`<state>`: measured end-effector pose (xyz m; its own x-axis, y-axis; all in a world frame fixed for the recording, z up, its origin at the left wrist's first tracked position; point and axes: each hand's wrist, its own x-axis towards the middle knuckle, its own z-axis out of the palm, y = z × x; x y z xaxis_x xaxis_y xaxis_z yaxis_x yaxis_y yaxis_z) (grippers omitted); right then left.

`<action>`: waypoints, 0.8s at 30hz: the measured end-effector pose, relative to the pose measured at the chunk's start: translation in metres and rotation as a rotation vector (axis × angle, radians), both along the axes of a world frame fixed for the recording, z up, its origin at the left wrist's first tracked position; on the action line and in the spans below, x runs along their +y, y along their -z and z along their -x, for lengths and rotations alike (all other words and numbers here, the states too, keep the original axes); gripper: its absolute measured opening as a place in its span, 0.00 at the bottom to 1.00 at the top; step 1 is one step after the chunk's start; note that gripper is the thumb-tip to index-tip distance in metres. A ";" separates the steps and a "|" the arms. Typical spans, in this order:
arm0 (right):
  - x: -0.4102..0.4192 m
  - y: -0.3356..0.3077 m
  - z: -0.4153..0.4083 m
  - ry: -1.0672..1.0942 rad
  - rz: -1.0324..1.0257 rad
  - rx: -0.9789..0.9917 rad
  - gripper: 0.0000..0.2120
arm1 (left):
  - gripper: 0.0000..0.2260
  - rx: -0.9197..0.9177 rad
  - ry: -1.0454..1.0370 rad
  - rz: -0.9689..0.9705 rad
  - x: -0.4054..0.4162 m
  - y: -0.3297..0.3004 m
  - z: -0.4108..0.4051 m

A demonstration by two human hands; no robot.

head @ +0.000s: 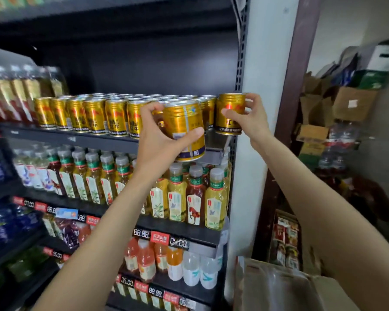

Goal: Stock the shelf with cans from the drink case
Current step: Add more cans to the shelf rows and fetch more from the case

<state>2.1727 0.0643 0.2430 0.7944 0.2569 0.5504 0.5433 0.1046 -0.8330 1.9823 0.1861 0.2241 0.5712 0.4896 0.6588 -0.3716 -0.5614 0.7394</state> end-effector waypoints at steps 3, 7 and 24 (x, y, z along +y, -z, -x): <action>0.023 0.005 -0.022 0.075 0.109 -0.069 0.35 | 0.32 0.009 -0.055 -0.053 0.004 -0.002 -0.014; 0.042 0.011 -0.038 0.163 0.122 -0.129 0.37 | 0.32 0.020 -0.073 -0.076 0.009 -0.002 -0.027; -0.023 0.011 0.027 -0.211 -0.022 -0.142 0.08 | 0.35 -0.043 -0.180 -0.272 -0.022 -0.005 -0.081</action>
